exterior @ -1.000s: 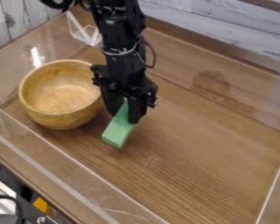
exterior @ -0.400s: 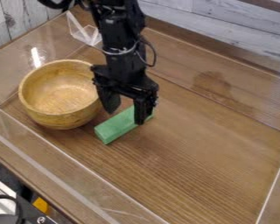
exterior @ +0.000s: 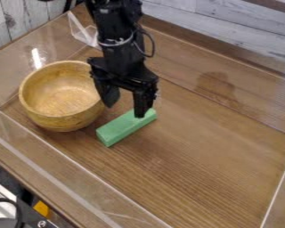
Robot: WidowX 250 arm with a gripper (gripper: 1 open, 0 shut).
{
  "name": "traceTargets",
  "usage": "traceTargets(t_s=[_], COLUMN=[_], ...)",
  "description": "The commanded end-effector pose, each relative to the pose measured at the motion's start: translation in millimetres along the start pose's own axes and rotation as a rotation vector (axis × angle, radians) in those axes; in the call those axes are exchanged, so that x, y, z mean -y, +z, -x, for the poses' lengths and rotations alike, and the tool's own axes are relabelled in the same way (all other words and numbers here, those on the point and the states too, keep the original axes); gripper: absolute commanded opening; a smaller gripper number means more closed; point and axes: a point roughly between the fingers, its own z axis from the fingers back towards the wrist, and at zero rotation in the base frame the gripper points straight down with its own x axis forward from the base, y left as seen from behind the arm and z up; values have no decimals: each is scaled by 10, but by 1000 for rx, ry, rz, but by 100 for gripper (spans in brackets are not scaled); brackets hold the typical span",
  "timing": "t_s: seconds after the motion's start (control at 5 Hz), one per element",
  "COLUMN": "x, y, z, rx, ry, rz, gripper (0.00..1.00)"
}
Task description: Remove the green block from inside the brown bowl and put it on the table
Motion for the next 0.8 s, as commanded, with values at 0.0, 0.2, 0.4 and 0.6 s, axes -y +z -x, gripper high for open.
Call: traceTargets(t_s=[0.0, 0.2, 0.4, 0.6], x=[-34, -43, -56, -68], y=[219, 247, 256, 255], z=[-114, -130, -139, -145], rx=[96, 120, 135, 145], ry=[-1, 11, 20, 31], rz=[-18, -23, -28, -33], gripper=[100, 100, 100, 100])
